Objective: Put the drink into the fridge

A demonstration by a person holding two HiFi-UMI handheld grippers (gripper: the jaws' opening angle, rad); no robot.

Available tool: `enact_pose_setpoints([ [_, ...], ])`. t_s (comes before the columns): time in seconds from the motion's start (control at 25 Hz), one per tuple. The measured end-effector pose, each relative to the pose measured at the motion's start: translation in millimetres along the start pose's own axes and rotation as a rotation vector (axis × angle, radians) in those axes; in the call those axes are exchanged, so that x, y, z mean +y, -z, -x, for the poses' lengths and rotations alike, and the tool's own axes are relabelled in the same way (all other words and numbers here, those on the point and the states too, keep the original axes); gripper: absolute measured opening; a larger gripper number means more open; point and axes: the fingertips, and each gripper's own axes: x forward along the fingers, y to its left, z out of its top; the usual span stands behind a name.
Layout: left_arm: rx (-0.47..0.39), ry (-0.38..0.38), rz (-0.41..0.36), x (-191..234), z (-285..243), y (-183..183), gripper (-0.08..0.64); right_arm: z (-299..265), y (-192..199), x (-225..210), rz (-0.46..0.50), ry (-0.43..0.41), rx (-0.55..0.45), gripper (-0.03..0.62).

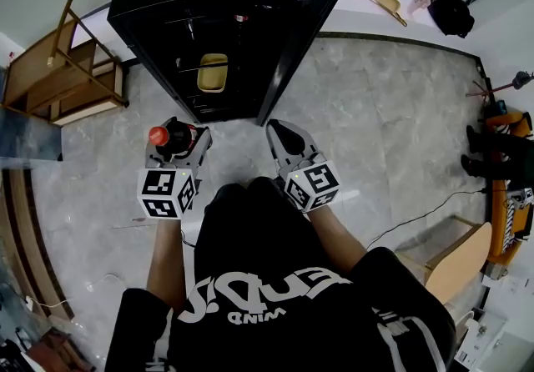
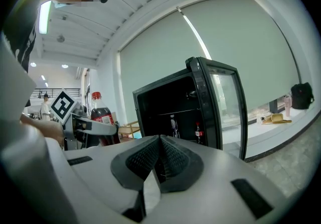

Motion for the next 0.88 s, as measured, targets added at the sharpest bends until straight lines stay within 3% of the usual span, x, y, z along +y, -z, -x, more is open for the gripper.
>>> enact_pose_setpoints([
  [0.88, 0.008, 0.015, -0.045, 51, -136, 14, 0.311, -17, 5, -9, -0.027, 0.022, 0.011, 0.025],
])
